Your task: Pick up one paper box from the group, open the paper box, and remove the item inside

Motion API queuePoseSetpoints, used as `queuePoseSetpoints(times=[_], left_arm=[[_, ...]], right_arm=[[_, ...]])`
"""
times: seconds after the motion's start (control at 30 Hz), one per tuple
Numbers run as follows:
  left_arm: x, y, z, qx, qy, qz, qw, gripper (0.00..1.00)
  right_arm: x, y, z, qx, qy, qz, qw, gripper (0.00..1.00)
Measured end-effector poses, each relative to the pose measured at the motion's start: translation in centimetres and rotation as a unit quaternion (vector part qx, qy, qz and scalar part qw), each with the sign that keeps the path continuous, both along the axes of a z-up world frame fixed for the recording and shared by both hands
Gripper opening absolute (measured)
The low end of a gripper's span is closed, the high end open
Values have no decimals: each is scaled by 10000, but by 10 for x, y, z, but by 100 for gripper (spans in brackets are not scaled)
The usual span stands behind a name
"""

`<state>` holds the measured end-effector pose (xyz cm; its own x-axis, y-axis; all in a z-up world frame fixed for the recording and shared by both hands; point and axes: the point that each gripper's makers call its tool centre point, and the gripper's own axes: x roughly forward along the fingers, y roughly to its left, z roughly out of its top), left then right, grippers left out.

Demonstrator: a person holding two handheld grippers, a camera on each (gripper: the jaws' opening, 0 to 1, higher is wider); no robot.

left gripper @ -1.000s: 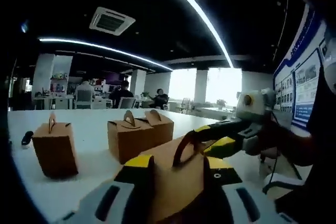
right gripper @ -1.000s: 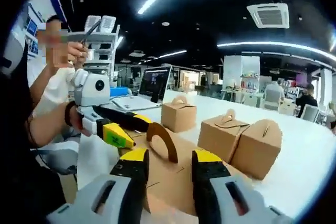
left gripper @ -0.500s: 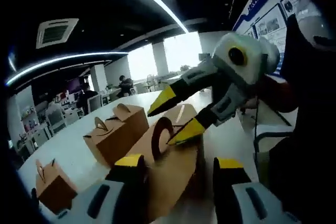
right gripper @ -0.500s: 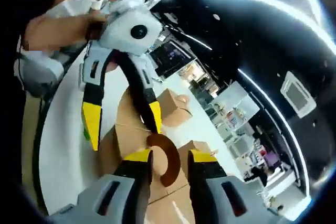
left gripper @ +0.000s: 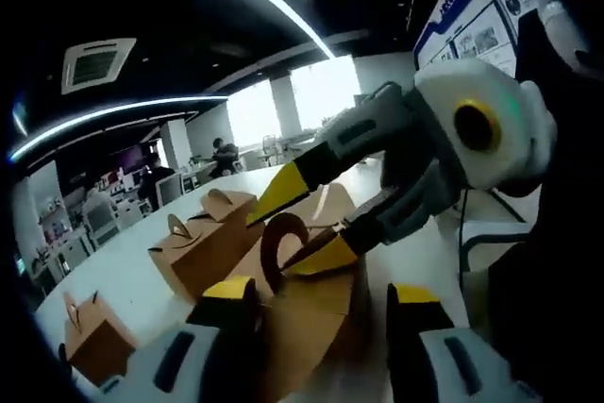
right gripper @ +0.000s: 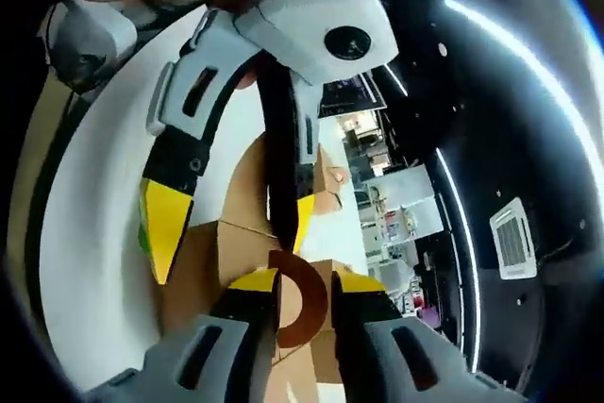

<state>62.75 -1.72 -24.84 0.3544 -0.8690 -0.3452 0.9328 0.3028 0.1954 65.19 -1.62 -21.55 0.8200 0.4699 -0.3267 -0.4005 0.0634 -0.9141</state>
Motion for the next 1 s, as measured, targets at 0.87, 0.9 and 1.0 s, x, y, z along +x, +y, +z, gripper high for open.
queuePoseSetpoints(times=[0.87,0.9,1.0], left_arm=[[0,-2,-2,147,-164,24,9998,57],[0,-3,-2,162,-168,35,9997,56],[1,-3,-2,177,-167,85,9997,55]], right_arm=[[8,-16,11,-334,-910,-302,9948,18],[7,-16,10,-356,-939,-289,9945,18],[6,-16,11,-361,-965,-268,9943,18]])
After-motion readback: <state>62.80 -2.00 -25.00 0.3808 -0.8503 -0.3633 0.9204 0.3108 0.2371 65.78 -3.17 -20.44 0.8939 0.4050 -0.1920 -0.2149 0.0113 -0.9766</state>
